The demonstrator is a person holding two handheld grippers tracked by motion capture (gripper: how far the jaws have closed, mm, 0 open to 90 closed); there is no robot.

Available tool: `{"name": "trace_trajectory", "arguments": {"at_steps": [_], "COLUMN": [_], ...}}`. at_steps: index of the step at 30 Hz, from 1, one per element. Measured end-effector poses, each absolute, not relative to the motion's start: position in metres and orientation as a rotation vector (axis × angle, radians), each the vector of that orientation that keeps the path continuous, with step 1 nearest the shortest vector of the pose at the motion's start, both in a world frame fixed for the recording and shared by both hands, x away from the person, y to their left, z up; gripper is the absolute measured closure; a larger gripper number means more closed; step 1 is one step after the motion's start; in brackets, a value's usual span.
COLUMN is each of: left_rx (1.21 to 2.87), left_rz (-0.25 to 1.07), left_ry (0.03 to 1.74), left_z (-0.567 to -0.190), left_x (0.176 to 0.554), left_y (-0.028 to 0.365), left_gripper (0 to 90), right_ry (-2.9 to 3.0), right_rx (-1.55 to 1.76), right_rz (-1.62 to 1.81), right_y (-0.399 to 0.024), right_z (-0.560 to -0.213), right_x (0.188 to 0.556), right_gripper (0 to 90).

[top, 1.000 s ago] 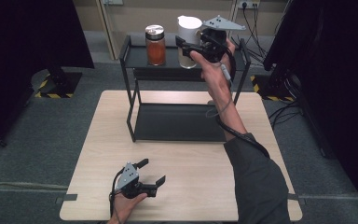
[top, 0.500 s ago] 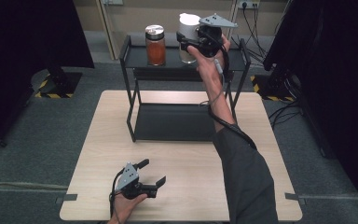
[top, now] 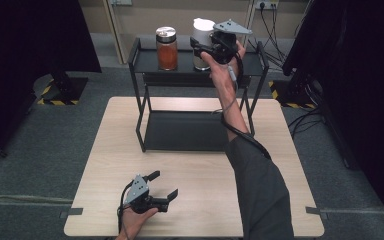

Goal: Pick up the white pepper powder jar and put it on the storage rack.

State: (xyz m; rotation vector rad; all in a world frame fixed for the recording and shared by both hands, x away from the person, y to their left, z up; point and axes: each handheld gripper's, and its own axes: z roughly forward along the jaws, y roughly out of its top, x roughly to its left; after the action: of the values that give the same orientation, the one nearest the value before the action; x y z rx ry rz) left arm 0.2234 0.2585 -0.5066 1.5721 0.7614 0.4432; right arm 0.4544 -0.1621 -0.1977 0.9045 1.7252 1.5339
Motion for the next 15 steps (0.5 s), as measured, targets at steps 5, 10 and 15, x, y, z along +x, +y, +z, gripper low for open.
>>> {"name": "trace_trajectory", "arguments": {"at_steps": [5, 10, 15], "left_rx": [1.575, 1.577, 1.577], "left_rz": [0.443, 0.440, 0.440], "left_ry": [0.760, 0.759, 0.759], "left_z": [-0.5068, -0.5071, -0.5070], "left_x": [0.2236, 0.2239, 0.2240], "left_y": [0.2582, 0.2581, 0.2583], "left_gripper": [3.1, 3.1, 3.2], "right_ry": [1.722, 1.716, 1.698], "right_rx": [0.903, 0.892, 0.905], "right_rz": [1.536, 1.537, 1.528], "right_y": [-0.1621, -0.1612, -0.1607], "right_z": [-0.1988, -0.2011, -0.2015], "right_x": [0.4545, 0.4549, 0.4531], "right_gripper": [30.7, 30.2, 17.7]}}
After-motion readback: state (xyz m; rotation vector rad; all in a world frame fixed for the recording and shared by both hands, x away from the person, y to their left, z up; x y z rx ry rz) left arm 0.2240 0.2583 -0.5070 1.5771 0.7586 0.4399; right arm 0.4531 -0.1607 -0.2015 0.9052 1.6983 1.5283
